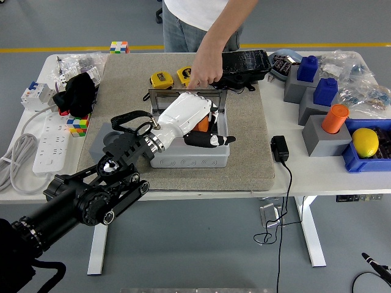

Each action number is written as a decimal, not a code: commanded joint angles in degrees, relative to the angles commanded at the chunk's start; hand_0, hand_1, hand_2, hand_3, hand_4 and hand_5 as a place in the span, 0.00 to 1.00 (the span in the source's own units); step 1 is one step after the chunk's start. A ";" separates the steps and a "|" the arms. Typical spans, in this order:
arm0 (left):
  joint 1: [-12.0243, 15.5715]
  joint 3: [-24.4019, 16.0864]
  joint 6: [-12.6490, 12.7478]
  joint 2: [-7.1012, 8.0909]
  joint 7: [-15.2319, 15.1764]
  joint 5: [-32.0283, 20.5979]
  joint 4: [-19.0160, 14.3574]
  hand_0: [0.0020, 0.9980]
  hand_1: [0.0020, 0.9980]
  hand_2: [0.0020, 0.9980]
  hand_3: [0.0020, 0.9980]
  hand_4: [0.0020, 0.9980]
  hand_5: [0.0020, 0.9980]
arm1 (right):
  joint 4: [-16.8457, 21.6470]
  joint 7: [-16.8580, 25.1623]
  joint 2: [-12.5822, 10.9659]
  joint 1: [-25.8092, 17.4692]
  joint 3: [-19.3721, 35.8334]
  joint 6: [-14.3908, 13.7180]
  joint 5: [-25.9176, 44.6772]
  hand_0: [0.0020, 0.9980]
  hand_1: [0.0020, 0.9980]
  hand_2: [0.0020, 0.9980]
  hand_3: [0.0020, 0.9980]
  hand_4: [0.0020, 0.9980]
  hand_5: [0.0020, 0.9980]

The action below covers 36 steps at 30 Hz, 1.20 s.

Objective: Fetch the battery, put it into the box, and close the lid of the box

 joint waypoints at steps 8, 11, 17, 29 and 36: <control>0.22 0.03 -0.23 0.00 -0.70 -1.18 -0.38 0.13 0.09 0.12 0.13 0.96 1.00 | 0.00 -0.02 -0.02 -0.02 -0.03 0.05 -0.02 0.91 0.89 0.83 0.92 1.00 1.00; 0.36 0.04 0.52 0.00 -1.51 -2.11 -0.53 0.13 0.09 0.12 0.13 0.96 1.00 | 0.00 -0.02 0.03 -0.08 -0.36 0.11 0.20 0.91 0.89 0.83 0.92 1.00 1.00; 0.43 0.15 0.72 0.00 -2.51 -3.85 -0.65 0.18 0.14 0.16 0.19 0.95 1.00 | 0.00 -0.02 0.03 -0.11 -0.66 0.14 0.41 0.91 0.89 0.83 0.92 1.00 1.00; 0.84 0.66 -0.65 0.00 -2.99 -3.07 -0.38 0.26 0.26 0.26 0.26 0.95 1.00 | 0.00 0.07 -0.02 -0.19 -1.03 0.09 0.78 0.91 0.89 0.83 0.92 1.00 1.00; 0.47 0.47 0.03 0.00 -2.85 -2.66 -0.46 0.36 0.40 0.36 0.37 0.95 1.00 | 0.00 -0.05 -0.03 -0.08 -0.33 0.24 0.20 0.91 0.89 0.82 0.92 1.00 1.00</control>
